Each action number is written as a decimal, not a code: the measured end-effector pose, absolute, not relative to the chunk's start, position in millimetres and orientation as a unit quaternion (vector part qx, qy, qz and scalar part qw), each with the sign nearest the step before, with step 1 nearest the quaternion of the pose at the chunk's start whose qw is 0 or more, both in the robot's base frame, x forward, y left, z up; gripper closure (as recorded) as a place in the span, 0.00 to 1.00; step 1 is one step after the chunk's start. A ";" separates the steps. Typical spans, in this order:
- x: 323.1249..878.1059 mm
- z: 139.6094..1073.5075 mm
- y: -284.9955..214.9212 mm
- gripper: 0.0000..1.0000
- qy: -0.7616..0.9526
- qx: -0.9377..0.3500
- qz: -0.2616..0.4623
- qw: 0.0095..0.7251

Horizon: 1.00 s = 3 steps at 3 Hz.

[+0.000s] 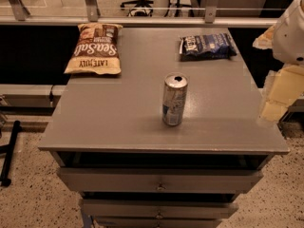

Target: Move brown chip bag near blue chip bag

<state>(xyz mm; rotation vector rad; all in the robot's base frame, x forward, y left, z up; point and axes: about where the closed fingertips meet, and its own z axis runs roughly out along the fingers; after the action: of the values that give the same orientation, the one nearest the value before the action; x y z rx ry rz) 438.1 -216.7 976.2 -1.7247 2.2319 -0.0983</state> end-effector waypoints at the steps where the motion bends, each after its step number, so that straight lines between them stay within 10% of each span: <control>1: 438.1 976.2 -216.6 0.00 0.781 -0.603 -0.034 0.159; 3: 528.2 979.6 -176.8 0.00 0.754 -0.626 -0.031 0.195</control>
Offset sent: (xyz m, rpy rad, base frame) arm 0.0855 0.0395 -0.0070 0.0388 -0.0474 0.0645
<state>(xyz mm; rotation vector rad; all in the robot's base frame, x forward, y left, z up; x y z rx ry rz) 528.2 -176.8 979.6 -1.7558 2.1146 -0.0875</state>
